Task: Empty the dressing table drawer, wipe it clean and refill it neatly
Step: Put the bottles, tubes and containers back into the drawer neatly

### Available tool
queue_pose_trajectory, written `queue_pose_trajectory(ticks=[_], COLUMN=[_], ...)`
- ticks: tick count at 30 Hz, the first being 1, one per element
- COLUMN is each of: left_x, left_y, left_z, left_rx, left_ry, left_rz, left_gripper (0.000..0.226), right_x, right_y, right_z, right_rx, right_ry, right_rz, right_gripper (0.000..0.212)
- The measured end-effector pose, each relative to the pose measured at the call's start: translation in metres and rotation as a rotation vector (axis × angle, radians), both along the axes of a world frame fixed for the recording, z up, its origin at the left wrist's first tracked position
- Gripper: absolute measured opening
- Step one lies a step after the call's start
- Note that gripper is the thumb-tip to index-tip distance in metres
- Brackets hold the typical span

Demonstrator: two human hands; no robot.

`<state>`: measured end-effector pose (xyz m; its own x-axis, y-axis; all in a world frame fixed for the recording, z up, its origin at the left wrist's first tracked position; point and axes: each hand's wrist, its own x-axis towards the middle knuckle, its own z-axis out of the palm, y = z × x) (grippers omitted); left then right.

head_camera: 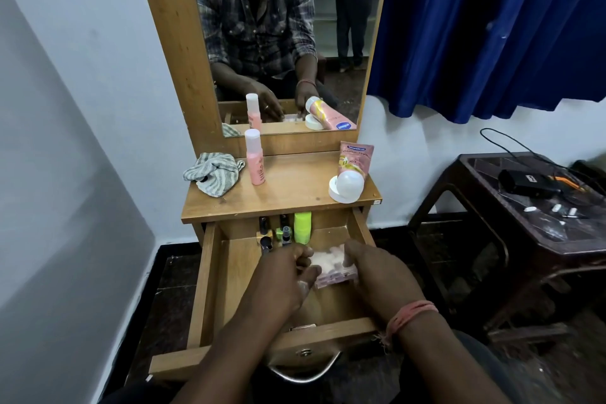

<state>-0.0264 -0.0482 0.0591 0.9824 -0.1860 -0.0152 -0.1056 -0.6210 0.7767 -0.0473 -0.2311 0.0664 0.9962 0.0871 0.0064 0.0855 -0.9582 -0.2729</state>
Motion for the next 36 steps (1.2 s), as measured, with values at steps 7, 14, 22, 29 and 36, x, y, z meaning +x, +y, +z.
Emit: queue_pose_trajectory(ticks=[7,14,22,29,36], left_x=[0.000,0.004,0.002,0.007,0.017], left_y=[0.001,0.007,0.009,0.013,0.019], left_z=[-0.003,-0.003,-0.003,-0.003,-0.007], left_rx=[-0.058,-0.080,-0.112,-0.132,-0.262], left_ry=[-0.015,-0.019,-0.023,-0.027,-0.016], left_rz=[0.038,0.079,0.073,0.134,0.229], left_gripper=[0.027,0.019,0.013,0.011,0.015], right_x=[0.013,0.027,0.026,0.026,0.035], right_y=[0.008,0.011,0.012,0.015,0.033], right_z=[-0.004,-0.021,-0.025,-0.027,-0.035], right_rx=[-0.141,-0.251,-0.329,-0.185,-0.202], right_ry=[0.023,0.085,0.183,0.204,0.241], right_rz=[0.109,0.145,0.154,0.158,0.238], right_gripper=[0.017,0.038,0.026,0.038,0.064])
